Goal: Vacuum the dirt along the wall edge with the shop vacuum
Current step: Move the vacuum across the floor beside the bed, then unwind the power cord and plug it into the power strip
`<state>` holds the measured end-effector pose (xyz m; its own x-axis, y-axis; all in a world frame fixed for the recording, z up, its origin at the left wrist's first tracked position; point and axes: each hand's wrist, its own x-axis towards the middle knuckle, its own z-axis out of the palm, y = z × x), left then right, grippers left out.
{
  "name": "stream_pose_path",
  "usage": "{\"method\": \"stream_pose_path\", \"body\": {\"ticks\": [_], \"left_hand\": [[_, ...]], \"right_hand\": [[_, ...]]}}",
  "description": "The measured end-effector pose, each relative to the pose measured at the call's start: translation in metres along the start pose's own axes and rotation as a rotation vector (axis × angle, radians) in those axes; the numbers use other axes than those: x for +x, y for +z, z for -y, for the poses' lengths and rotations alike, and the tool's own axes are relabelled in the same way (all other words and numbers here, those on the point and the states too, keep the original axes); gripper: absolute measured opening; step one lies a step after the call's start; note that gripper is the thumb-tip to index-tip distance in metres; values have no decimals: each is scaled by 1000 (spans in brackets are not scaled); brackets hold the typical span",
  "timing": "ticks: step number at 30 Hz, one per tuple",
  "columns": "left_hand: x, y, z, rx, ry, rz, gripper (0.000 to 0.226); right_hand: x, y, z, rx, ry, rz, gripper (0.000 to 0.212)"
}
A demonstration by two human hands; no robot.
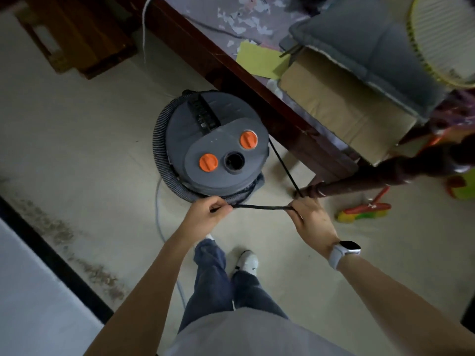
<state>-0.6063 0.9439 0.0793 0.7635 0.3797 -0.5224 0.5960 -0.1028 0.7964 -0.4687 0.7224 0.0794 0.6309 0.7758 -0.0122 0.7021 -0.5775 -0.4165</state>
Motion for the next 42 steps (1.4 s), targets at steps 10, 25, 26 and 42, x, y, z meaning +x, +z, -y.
{"method": "stream_pose_path", "body": {"ticks": [10, 25, 26, 42], "left_hand": [[-52, 70, -17, -535, -270, 62, 18], [-80, 59, 2, -1029, -321, -152, 21], [-81, 56, 2, -1028, -322, -186, 20], [-124, -20, 49, -1216, -636, -715, 23]], "right_hand": [[-60, 9, -4, 476, 561, 131, 50], [-83, 51, 46, 568, 235, 880, 8], [-84, 52, 41, 553, 269, 834, 13], [-48, 49, 79, 46, 183, 756, 33]]}}
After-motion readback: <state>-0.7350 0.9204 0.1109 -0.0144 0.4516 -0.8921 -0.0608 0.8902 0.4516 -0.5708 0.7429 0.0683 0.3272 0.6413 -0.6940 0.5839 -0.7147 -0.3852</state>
